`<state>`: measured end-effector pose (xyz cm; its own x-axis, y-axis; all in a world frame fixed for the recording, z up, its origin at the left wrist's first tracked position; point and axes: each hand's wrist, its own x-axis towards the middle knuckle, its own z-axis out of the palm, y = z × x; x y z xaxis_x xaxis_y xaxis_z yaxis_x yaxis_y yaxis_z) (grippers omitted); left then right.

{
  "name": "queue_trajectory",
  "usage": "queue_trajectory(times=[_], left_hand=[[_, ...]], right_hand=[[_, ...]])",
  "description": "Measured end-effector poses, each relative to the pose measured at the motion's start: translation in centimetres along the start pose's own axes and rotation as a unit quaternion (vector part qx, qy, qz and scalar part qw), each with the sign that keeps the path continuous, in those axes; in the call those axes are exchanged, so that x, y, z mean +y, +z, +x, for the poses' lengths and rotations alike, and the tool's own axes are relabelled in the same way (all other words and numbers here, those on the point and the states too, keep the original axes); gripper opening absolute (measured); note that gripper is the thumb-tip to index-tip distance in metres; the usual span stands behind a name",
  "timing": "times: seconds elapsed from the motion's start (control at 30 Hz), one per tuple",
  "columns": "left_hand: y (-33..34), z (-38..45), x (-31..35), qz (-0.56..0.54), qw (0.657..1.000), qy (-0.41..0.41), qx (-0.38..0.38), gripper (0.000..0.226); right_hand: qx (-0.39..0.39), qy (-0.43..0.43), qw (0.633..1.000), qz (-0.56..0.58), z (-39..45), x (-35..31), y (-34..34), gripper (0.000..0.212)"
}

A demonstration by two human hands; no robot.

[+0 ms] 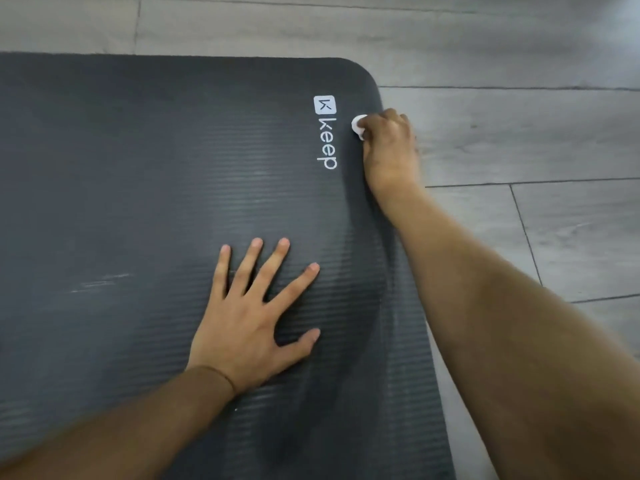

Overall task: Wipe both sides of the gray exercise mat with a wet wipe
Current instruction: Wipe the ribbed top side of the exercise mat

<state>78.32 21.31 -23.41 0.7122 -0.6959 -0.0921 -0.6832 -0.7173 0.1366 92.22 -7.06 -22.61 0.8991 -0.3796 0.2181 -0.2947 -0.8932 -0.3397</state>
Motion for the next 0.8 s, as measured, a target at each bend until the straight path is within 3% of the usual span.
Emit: queue_trajectory(times=[0.23, 0.37, 0.63, 0.8], left_hand=[[-0.4, 0.4, -0.1, 0.009, 1.000, 0.004, -0.012, 0.088], [-0.2, 0.3, 0.0, 0.009, 1.000, 0.001, -0.009, 0.090], [-0.1, 0.2, -0.1, 0.010, 1.000, 0.006, 0.004, 0.085], [0.0, -0.1, -0.1, 0.007, 1.000, 0.005, 0.013, 0.081]], right_hand=[[-0.034, 0.001, 0.999, -0.031, 9.8, -1.6, 1.4, 0.034], [-0.021, 0.006, 1.000, 0.005, 9.8, -1.2, 1.5, 0.033], [0.044, -0.004, 0.995, 0.093, -6.2, 1.1, -1.0, 0.022], [0.032, 0.019, 0.994, 0.098, -16.4, 1.7, -3.8, 0.021]])
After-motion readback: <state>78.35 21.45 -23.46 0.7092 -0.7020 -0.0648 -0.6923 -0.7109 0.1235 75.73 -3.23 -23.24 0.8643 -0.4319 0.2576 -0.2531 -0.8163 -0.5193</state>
